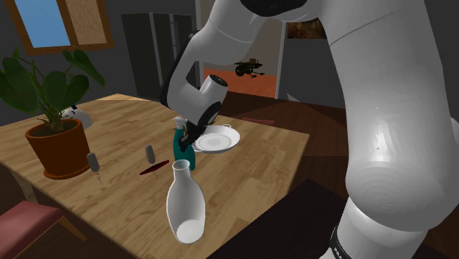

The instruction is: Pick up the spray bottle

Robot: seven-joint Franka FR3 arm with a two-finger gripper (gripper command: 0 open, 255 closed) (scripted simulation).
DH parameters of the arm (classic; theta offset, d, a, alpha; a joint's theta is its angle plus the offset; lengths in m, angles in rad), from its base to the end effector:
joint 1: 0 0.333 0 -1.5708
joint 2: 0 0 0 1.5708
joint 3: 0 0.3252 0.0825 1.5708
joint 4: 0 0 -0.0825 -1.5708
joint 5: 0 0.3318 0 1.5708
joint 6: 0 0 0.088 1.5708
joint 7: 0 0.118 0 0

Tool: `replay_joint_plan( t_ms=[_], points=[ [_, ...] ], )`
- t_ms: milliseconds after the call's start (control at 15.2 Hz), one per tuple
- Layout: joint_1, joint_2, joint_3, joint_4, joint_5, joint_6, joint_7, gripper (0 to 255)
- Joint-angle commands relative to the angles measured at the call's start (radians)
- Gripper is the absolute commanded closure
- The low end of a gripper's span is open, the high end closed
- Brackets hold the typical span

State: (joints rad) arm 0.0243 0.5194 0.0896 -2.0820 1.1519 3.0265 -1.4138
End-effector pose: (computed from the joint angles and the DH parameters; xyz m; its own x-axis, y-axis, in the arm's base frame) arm 0.5693 -0.0052 0.2366 0.8078 0.3222 0.4937 0.3745 -0.9272 -0.0077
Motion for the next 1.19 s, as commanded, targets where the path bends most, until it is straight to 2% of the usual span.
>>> replay_joint_plan(
  t_ms=[0, 990, 1122],
  points=[
    [0.0, -0.001, 0.0, -0.002, 0.0, -0.001, 0.0, 255],
    [0.141, -0.185, -0.18, -0.081, -0.263, -0.12, 0.289, 255],
    [0.142, -0.187, -0.182, -0.081, -0.265, -0.122, 0.291, 255]
  ],
)
